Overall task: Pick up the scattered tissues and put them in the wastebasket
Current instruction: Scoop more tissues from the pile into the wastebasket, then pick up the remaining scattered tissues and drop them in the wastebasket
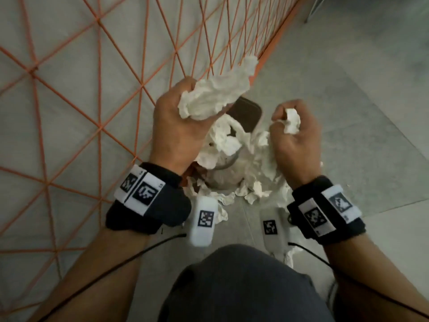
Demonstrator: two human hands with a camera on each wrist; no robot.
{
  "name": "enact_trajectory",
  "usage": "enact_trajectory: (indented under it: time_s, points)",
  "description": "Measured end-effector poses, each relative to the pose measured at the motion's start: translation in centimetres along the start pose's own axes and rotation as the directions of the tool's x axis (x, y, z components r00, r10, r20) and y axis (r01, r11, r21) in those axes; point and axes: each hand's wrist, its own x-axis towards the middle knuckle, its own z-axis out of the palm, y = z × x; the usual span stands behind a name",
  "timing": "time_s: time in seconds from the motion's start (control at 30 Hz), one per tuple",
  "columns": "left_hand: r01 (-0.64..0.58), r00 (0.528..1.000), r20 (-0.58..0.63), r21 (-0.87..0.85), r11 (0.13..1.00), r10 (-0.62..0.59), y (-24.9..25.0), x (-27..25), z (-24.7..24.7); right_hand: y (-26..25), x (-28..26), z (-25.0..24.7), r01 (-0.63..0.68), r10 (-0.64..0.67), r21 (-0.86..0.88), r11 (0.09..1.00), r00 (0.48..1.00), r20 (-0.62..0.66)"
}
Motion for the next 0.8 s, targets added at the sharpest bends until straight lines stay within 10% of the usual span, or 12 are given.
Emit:
enact_trajectory:
  time_s: [0.2,0.4,0.6,0.67,0.8]
  points:
    - [0.236,0.967,0.127,-0.106,0.966,-0.222,-1.1,4.1,0.9,-2.9,5.7,4.7,0.043,-0.070,0.148,0.988,0.981,0.183]
    - [0.376,0.877,0.253,0.169,0.911,-0.409,-6.1,2.7,1.6,0.5,6.7,7.0,-0.177,0.218,-0.130,0.976,0.834,0.506]
    - [-0.093,0.668,0.551,0.729,0.678,-0.500,-7.6,2.8,-0.4,-0.3,7.8,5.8,0.085,0.124,-0.347,0.934,0.834,0.537]
    - [-0.130,0.703,0.545,0.730,0.671,-0.457,-5.9,3.0,-1.5,-0.6,8.1,4.9,0.139,0.002,-0.291,0.947,0.900,0.437]
    - [-0.021,0.945,0.275,0.591,0.806,-0.177,-3.7,1.0,-3.7,1.3,8.2,2.4,0.110,-0.087,-0.131,0.985,0.982,0.165]
